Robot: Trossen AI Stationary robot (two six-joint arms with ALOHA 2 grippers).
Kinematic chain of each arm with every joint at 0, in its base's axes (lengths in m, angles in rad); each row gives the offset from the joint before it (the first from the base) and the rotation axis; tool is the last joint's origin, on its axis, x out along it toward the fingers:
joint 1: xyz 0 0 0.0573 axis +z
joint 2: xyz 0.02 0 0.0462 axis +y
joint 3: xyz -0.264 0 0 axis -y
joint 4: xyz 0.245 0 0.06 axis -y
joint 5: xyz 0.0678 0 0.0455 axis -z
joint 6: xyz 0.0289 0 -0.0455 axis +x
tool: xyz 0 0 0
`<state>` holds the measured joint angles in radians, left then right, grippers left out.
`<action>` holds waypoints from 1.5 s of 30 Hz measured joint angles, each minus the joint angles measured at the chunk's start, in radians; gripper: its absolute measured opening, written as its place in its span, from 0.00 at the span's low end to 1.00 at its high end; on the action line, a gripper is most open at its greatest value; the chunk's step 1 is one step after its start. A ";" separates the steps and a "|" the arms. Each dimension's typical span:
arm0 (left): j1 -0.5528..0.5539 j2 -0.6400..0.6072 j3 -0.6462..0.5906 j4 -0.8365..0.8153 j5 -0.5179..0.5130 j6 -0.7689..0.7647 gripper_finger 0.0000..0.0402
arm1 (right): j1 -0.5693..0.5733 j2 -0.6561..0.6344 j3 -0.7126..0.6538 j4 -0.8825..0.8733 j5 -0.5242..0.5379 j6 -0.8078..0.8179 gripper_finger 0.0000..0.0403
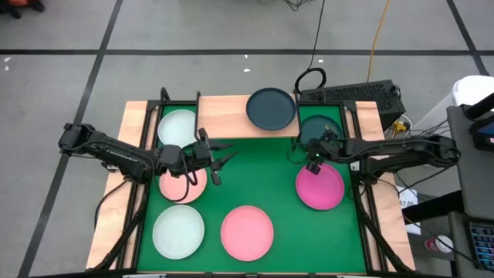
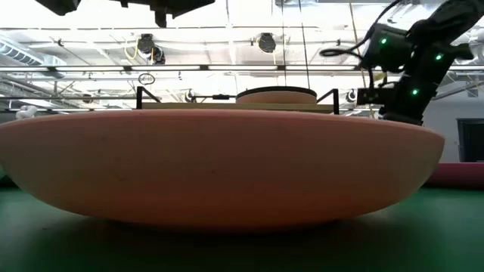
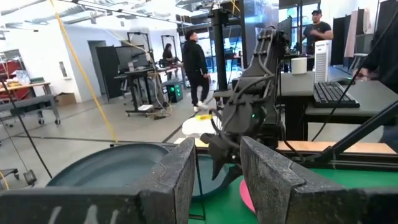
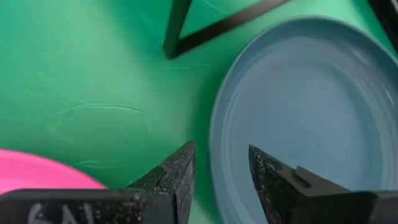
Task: Place and stack plates onto a shelf
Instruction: Stack the green plate on top of the black plate on the shelf
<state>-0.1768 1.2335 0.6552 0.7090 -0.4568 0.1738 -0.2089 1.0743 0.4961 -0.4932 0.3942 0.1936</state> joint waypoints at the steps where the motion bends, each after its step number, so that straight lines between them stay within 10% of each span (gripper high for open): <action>1: 0.000 0.000 0.000 0.000 0.000 0.000 0.34 | -0.010 0.014 0.000 0.007 0.000 -0.001 0.32; 15: 0.000 0.000 0.000 -0.003 0.002 0.004 0.34 | -0.110 0.133 0.000 0.041 0.027 -0.023 0.31; 27: 0.000 0.000 0.000 -0.003 0.002 0.004 0.34 | -0.117 0.129 0.000 0.048 0.027 0.000 0.02; 45: 0.000 0.000 0.000 -0.003 0.002 0.001 0.34 | -0.117 -0.333 0.000 0.107 0.017 0.037 0.00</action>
<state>-0.1764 1.2339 0.6552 0.7059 -0.4545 0.1746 -0.3256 0.7408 0.4961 -0.3859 0.4111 0.2310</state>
